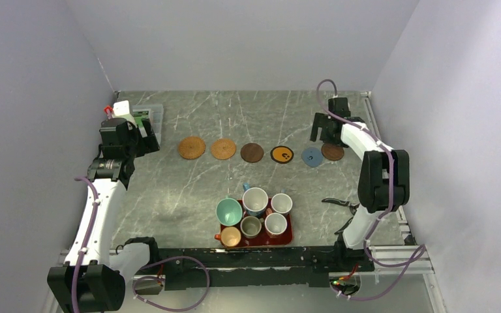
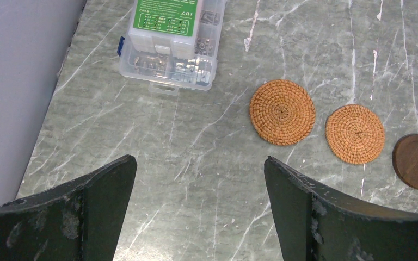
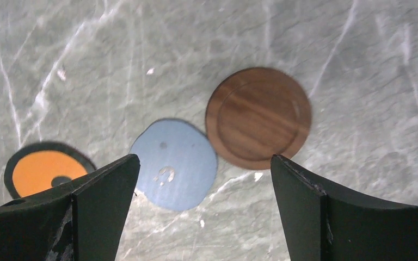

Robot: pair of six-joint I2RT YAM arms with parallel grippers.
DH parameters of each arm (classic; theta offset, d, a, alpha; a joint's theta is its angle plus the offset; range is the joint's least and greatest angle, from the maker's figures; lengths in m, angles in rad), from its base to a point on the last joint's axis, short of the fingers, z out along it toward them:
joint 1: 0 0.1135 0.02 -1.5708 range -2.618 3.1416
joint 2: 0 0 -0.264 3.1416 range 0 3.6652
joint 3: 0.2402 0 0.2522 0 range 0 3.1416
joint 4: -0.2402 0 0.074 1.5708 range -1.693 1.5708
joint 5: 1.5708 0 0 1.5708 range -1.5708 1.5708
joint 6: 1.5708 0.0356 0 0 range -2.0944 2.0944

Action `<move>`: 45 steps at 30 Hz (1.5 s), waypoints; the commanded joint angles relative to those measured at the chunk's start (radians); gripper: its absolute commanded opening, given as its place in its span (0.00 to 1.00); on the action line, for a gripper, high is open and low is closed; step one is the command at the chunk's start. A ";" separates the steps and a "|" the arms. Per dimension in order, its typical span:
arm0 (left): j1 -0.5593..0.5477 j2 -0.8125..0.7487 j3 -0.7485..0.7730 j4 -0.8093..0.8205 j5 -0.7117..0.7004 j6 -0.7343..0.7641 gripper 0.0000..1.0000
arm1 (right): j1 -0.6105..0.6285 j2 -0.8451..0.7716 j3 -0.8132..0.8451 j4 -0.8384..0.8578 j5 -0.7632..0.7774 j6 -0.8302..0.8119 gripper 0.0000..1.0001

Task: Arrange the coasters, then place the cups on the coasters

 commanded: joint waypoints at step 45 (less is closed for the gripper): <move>0.005 -0.027 0.024 -0.011 0.080 -0.012 0.94 | -0.230 -0.195 -0.121 -0.029 -0.072 0.030 1.00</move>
